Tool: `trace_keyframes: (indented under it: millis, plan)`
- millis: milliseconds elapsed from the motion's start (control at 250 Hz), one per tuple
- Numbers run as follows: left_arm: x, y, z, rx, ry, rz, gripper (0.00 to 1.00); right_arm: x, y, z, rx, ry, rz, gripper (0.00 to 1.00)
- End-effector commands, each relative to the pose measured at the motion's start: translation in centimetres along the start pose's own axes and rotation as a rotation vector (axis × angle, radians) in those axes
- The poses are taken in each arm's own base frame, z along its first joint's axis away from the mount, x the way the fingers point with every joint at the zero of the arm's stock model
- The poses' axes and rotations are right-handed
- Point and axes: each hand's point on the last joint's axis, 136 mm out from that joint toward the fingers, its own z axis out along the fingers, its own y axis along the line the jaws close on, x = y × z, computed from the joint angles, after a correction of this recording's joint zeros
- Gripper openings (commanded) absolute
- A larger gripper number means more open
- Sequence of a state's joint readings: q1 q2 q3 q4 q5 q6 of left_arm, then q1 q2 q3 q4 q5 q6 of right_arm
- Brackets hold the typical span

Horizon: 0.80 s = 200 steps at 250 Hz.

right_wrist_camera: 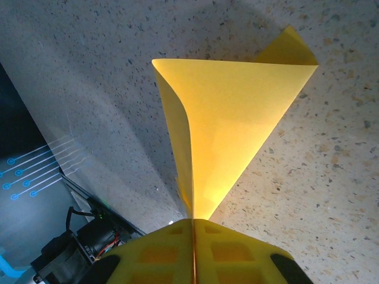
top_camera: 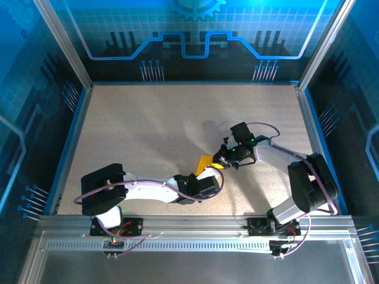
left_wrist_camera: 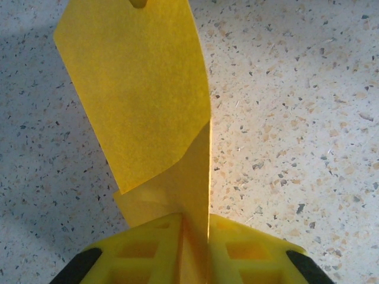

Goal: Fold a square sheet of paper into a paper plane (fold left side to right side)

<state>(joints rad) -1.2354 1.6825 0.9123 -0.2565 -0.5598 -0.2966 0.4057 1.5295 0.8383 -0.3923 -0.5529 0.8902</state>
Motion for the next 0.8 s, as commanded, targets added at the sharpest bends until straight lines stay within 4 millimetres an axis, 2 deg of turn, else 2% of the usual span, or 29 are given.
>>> trace_keyframes:
  millis: [0, 160, 316, 464, 575, 691, 795]
  plan:
    - [-1.0, -0.8, -0.7, 0.038, -0.015, -0.013, 0.17, 0.2, -0.2, 0.4, 0.02, 0.01, -0.006, 0.09]
    - [-1.1, -0.9, -0.7, 0.042, -0.016, -0.014, 0.17, 0.2, -0.1, 0.4, 0.019, 0.012, -0.005, 0.09]
    - [-1.1, -0.9, -0.6, 0.036, -0.012, -0.015, 0.08, 0.2, 0.0, 0.4, 0.01, 0.013, -0.014, 0.11]
    - [-1.1, -0.8, -0.8, 0.042, -0.006, -0.037, 0.0, -0.1, 0.2, -0.3, 0.001, -0.019, -0.033, 0.33]
    - [-1.0, -1.1, -0.9, 0.069, 0.001, -0.06, 0.0, -0.8, 0.4, -1.6, -0.013, -0.066, -0.052, 0.47]
    - [-1.0, -1.3, -0.8, 0.099, 0.016, -0.088, 0.0, -1.4, -0.5, -3.3, 0.012, -0.121, -0.056, 0.57]
    - [-1.2, -1.5, -0.7, 0.139, 0.029, -0.128, 0.0, -1.7, -2.0, -4.9, 0.037, -0.175, -0.046, 0.62]
